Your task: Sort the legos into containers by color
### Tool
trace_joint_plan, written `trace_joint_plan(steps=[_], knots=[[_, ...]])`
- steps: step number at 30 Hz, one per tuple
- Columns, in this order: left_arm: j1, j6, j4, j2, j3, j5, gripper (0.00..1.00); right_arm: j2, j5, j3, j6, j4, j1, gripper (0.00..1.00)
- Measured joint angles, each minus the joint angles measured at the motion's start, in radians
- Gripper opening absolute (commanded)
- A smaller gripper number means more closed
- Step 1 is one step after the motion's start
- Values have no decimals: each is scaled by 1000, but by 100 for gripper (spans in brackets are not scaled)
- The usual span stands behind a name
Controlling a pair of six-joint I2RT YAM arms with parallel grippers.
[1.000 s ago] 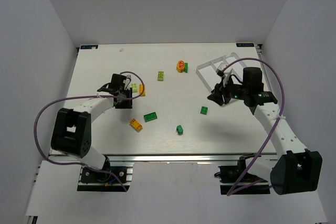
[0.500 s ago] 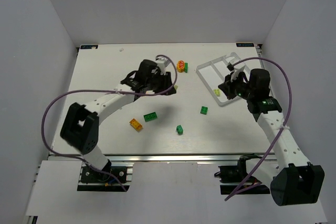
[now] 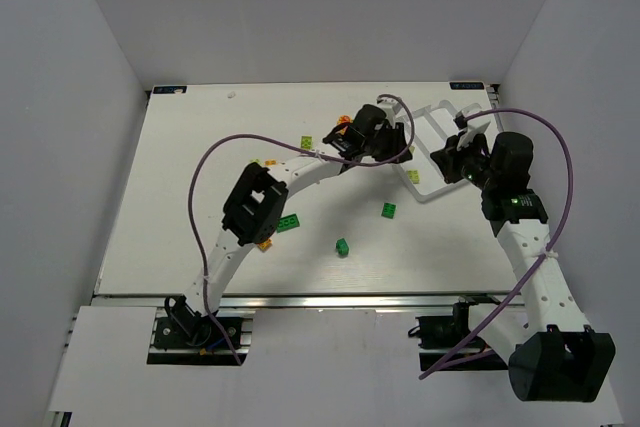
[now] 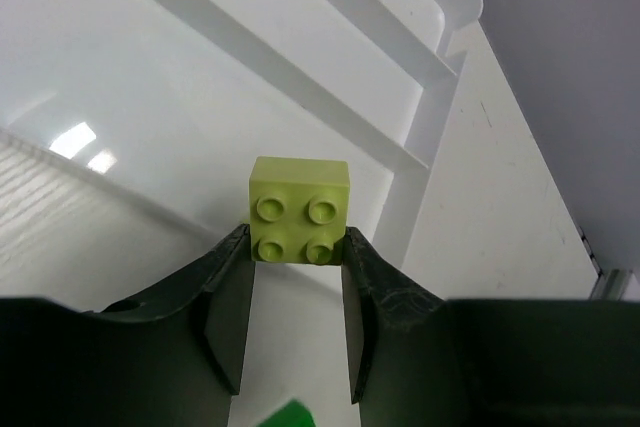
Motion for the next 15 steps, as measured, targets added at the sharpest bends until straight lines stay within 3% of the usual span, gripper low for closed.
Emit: trace_joint_plan(steps=[3, 6, 7, 10, 11, 15], knots=[[-16, -6, 0, 88, 94, -26, 14, -2, -17, 0, 6, 0, -10, 0], [-28, -16, 3, 125, 125, -64, 30, -3, -30, 0, 9, 0, -17, 0], [-31, -19, 3, 130, 126, -74, 42, -3, -35, 0, 10, 0, -18, 0], [-35, -24, 6, 138, 137, -108, 59, -3, -47, 0, 10, 0, -21, 0], [-35, -27, 6, 138, 140, -116, 70, -3, -50, 0, 10, 0, -22, 0], [-37, -38, 11, 138, 149, -128, 80, -3, -63, -1, 9, -1, -23, 8]])
